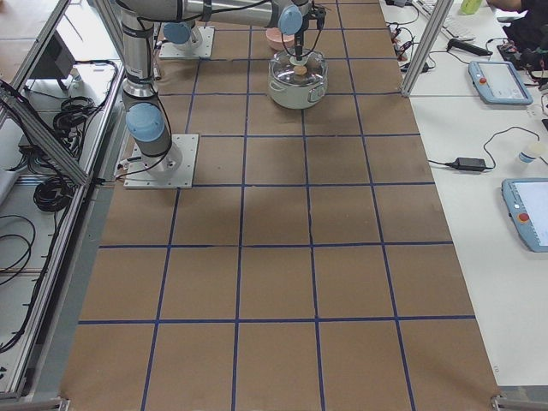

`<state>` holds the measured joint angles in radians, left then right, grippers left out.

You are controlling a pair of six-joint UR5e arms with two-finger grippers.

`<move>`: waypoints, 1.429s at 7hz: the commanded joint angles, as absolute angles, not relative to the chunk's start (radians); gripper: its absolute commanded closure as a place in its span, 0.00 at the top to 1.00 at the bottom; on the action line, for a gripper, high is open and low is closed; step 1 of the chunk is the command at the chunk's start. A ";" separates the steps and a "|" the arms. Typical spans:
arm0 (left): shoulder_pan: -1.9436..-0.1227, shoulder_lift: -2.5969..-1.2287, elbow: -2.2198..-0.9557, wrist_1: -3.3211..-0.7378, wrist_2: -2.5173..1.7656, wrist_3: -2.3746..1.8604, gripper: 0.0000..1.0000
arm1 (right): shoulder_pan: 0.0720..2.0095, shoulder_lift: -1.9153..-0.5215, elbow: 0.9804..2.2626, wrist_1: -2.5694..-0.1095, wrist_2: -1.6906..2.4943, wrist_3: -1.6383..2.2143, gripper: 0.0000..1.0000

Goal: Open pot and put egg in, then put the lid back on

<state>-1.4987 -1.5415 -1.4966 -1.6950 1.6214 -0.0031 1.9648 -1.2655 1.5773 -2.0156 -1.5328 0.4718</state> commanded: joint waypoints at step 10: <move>-1.499 -1.542 -1.502 -1.692 1.621 -0.005 1.00 | 1.598 -1.597 1.592 -1.761 -1.568 0.077 1.00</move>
